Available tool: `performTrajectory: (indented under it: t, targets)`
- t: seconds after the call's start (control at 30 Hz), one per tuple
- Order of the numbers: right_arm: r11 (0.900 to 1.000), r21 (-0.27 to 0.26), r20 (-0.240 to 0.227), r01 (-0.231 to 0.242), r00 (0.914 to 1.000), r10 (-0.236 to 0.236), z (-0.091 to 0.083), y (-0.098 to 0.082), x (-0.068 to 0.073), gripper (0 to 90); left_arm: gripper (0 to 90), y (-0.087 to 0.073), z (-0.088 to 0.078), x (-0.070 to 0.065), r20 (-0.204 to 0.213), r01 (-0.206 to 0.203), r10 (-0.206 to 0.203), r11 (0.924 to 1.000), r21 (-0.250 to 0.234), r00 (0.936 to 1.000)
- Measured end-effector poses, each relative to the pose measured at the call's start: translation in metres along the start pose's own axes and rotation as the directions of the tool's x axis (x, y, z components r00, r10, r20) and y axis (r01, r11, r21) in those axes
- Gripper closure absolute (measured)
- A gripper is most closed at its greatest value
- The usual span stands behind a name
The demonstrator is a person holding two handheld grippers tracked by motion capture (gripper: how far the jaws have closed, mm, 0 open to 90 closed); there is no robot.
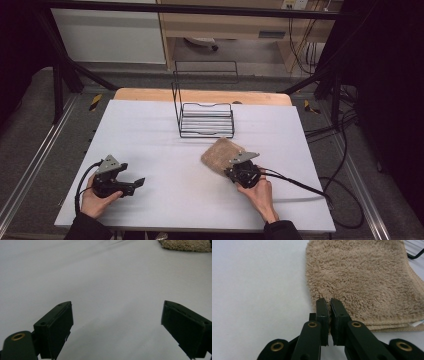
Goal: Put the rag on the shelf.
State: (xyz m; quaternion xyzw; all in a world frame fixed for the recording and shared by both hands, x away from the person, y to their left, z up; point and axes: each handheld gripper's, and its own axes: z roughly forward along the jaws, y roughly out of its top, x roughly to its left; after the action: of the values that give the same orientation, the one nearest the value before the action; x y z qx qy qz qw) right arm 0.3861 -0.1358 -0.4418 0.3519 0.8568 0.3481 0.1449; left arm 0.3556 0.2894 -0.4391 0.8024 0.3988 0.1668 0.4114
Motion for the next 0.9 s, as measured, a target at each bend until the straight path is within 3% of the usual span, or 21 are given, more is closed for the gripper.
performTrajectory:
  t: [0.2, 0.43, 0.77, 0.9]
  targets:
    - [1.0, 0.002, -0.029, 0.013, 0.9995, -0.013, -0.006, 0.007, 0.01, 85.9, 10.4, 0.0, 0.0, 0.0, -0.001, 0.006, -0.006, 1.0, -0.005, 1.0]
    - [1.0, 0.004, -0.076, -0.007, 0.9971, 0.007, -0.008, 0.012, 0.025, 85.9, 10.5, 0.0, 0.0, 0.0, -0.001, 0.007, -0.007, 1.0, -0.006, 1.0]
    - [1.0, 0.003, -0.163, -0.031, 0.9862, 0.031, -0.003, 0.017, 0.046, 85.8, 10.6, 0.0, 0.0, 0.0, -0.002, 0.008, -0.008, 1.0, -0.005, 1.0]
    - [1.0, 0.007, -0.178, -0.023, 0.9838, 0.024, 0.002, 0.019, 0.057, 85.7, 10.6, 0.0, 0.0, 0.0, -0.002, 0.006, -0.006, 1.0, -0.004, 1.0]
